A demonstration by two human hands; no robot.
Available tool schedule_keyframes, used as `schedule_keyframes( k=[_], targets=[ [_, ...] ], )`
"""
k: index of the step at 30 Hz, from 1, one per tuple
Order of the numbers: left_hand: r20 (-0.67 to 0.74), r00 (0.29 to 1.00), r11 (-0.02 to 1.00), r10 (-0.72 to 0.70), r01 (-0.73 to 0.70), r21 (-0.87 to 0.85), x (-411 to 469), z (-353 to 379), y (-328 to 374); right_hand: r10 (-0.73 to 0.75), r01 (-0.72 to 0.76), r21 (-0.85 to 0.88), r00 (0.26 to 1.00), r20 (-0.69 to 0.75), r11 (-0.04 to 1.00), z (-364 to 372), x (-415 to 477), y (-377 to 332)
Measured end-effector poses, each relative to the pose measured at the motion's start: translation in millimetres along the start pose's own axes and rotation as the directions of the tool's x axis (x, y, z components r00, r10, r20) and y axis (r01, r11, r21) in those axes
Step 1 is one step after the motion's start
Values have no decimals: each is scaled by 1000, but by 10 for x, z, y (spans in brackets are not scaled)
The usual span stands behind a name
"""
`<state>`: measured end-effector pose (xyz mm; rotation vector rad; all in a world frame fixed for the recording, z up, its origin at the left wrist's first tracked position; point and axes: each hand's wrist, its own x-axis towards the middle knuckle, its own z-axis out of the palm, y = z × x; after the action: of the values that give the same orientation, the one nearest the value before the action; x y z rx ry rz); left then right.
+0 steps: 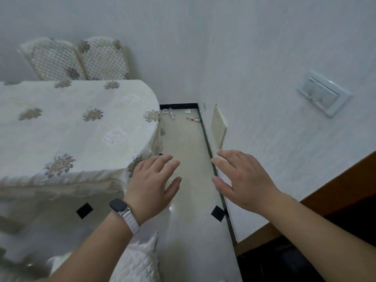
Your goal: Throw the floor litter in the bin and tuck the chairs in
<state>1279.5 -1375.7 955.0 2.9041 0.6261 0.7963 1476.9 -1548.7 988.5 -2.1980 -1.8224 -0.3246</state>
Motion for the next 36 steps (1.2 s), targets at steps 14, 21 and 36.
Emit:
schedule_keyframes(
  k=[14, 21, 36],
  targets=[
    [54, 998, 986, -43, 34, 165, 1511, 554, -964, -63, 67, 105, 997, -35, 992, 993, 1950, 987],
    [94, 990, 975, -107, 86, 207, 2649, 949, -1316, -48, 50, 128, 999, -22, 991, 1244, 2932, 1741],
    [116, 982, 987, -146, 138, 76, 4190, 2148, -2455, -56, 50, 76, 995, 83, 996, 2027, 4682, 2757]
  ],
)
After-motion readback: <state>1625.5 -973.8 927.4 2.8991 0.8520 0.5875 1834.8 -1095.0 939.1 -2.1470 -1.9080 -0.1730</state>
